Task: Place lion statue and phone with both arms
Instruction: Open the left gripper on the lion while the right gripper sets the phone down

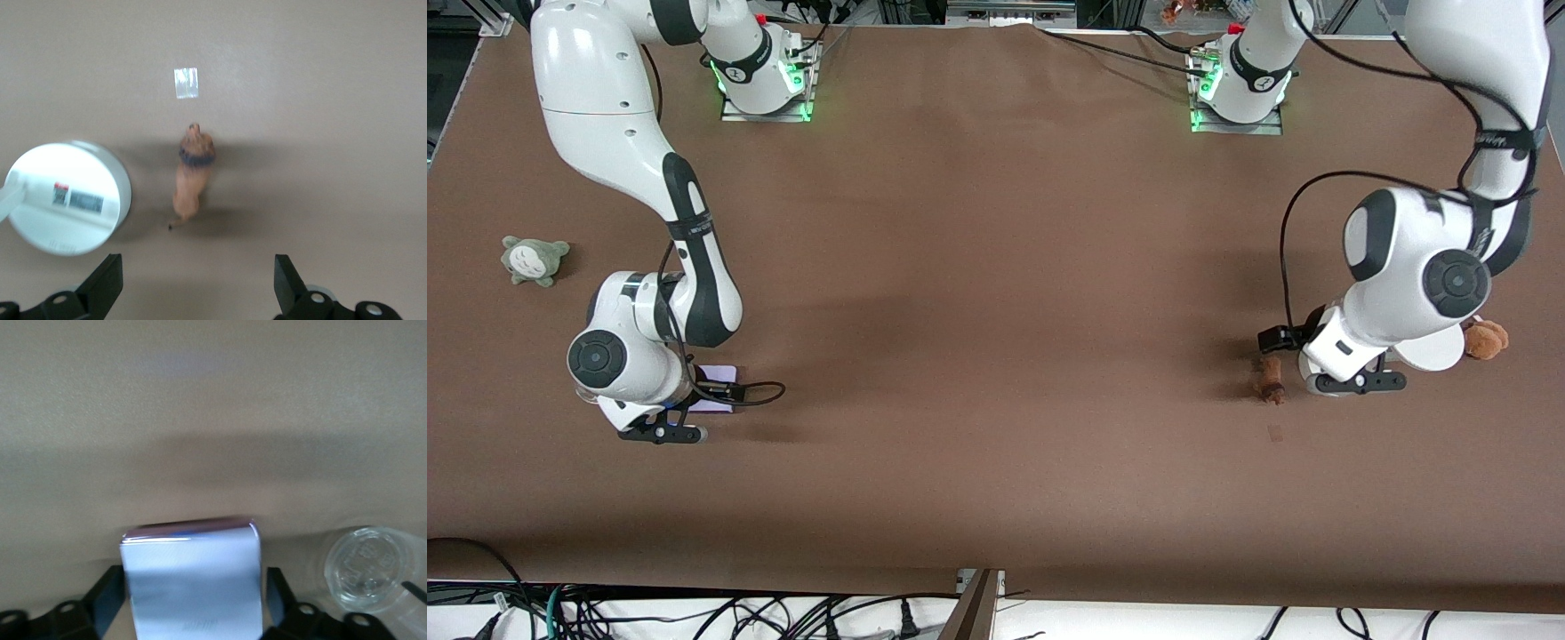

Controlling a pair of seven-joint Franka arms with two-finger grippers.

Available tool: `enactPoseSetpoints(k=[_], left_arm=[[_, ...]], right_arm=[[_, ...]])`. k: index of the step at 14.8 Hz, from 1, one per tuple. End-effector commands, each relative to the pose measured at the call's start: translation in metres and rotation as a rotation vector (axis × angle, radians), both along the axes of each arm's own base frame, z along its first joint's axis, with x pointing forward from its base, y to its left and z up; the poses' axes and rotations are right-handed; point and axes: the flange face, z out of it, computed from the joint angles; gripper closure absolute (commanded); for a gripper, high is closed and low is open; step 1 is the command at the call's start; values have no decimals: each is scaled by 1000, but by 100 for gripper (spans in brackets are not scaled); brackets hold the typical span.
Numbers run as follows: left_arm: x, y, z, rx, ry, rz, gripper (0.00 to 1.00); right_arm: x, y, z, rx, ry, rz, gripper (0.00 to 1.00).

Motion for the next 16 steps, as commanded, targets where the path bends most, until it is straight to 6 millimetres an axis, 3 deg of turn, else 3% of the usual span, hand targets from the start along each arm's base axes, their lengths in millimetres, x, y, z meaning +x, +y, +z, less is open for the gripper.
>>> enactPoseSetpoints(k=[1, 4, 6, 8, 11, 13, 16], left_arm=[[-20, 2, 62, -19, -10, -14, 0], [-38, 11, 119, -15, -28, 14, 0], [-50, 27, 157, -13, -23, 37, 0], [-69, 41, 195, -18, -25, 52, 0], [-94, 38, 244, -4, -49, 45, 0], [-94, 42, 293, 0, -69, 70, 0], [-71, 56, 307, 19, -79, 92, 0]], right_arm=[[6, 5, 18, 9, -33, 28, 0], [12, 20, 35, 10, -55, 53, 0], [14, 27, 62, 23, -80, 64, 0], [14, 36, 95, 43, -95, 73, 0], [14, 45, 156, 55, -64, 103, 0], [10, 43, 193, 62, -25, 148, 0], [-14, 33, 247, 102, 57, 117, 0]])
